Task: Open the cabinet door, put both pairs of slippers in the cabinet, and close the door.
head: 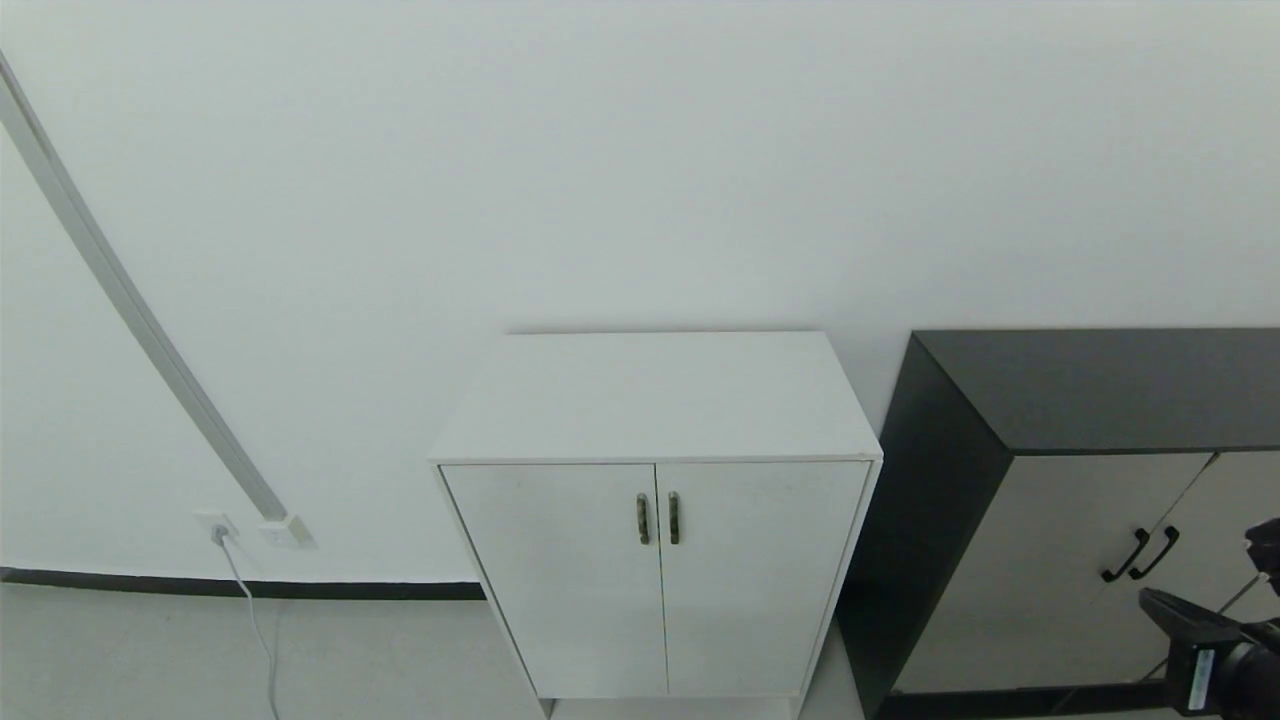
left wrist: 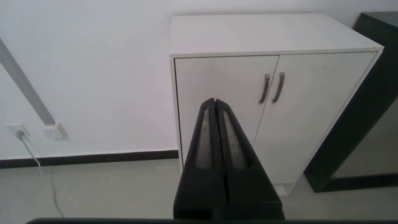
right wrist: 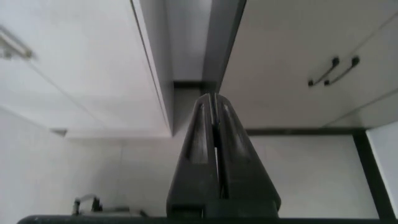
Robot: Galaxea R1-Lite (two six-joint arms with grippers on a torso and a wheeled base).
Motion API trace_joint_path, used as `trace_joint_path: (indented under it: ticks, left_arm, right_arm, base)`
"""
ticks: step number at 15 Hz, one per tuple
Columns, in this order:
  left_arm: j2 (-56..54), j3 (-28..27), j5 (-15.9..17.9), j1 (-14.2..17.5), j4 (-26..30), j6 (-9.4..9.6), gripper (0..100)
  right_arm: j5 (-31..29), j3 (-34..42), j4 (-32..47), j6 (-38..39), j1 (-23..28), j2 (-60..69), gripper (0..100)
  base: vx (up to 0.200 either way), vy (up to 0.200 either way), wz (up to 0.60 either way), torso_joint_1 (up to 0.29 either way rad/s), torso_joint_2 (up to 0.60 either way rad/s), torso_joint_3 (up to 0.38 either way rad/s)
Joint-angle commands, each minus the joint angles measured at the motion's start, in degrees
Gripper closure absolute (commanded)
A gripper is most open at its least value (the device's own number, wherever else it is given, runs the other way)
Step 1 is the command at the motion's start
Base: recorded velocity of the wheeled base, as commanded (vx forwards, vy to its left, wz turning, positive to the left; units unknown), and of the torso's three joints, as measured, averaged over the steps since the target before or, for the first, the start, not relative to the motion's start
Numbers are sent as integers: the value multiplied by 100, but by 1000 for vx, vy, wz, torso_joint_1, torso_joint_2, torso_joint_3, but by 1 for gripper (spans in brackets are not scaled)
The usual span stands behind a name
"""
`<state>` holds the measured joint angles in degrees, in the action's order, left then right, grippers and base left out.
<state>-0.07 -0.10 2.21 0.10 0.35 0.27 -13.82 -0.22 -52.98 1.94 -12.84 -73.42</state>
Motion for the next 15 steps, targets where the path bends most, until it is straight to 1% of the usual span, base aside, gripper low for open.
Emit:
trace_joint_path:
  ticks: [1, 4, 7, 10, 15]
  left_arm:
    - [7, 1, -1, 8, 0, 0, 100]
    - [7, 1, -1, 8, 0, 0, 100]
    - [7, 1, -1, -1, 0, 0, 100]
    - [7, 1, -1, -1, 0, 0, 100]
    - [7, 1, -1, 8, 0, 0, 100]
  right_arm:
    - [161, 22, 605, 0, 0, 812, 100]
    - [416, 22, 1826, 17, 0, 1709, 100]
    - [811, 22, 2872, 8, 0, 2605, 100]
    - [978, 22, 3663, 8, -8, 3273, 100]
    - [1453, 22, 4982, -62, -52, 4433, 100]
  base:
    - [0, 0, 0, 0, 0, 0]
    - [0, 0, 0, 0, 0, 0]
    - [0, 0, 0, 0, 0, 0]
    - [0, 0, 0, 0, 0, 0]
    - [0, 0, 0, 0, 0, 0]
